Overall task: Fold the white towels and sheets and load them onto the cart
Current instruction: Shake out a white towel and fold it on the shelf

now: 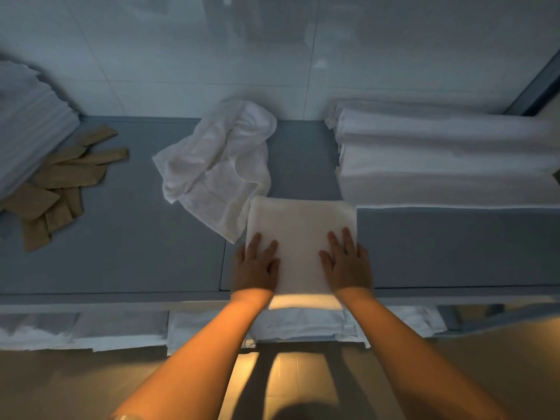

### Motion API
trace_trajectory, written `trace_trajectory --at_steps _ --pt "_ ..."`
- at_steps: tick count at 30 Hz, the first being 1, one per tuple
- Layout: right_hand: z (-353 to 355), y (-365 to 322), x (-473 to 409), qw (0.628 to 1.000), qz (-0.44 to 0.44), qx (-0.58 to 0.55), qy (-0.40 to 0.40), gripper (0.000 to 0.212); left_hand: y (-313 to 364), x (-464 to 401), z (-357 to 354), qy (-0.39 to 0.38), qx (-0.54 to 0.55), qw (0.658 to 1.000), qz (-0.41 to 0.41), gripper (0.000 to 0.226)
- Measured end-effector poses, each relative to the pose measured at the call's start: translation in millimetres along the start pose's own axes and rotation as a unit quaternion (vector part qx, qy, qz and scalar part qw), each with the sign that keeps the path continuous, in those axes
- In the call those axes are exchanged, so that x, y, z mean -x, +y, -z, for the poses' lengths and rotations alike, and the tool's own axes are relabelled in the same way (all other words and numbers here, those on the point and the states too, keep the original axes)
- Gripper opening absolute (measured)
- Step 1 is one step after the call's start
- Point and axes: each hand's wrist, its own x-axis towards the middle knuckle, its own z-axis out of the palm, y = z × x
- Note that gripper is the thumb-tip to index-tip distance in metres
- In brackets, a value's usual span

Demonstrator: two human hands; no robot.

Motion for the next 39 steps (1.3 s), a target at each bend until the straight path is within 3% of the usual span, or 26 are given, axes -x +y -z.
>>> trace_trajectory --at_steps 7,14,20,29,39 --pt "-3 0 53 0.993 -0.096 0.006 -0.071 0.055 6 36 16 -0.092 -0.113 0.989 0.020 0.045" --pt "8 2 80 0.991 -0.072 -0.107 -0.025 0.050 8 51 29 -0.158 -0.121 0.980 0.001 0.046" --pt "15 10 95 0.980 -0.078 -0.178 0.035 0.036 10 54 35 -0.155 -0.090 0.984 -0.013 0.041" --pt "39 40 97 0.982 -0.078 -0.149 0.089 0.033 60 51 22 -0.097 -0.112 0.986 -0.078 0.050" --pt "85 204 51 0.984 -0.021 -0.102 0.143 0.028 208 31 -67 -0.064 -0.041 0.994 -0.081 0.040"
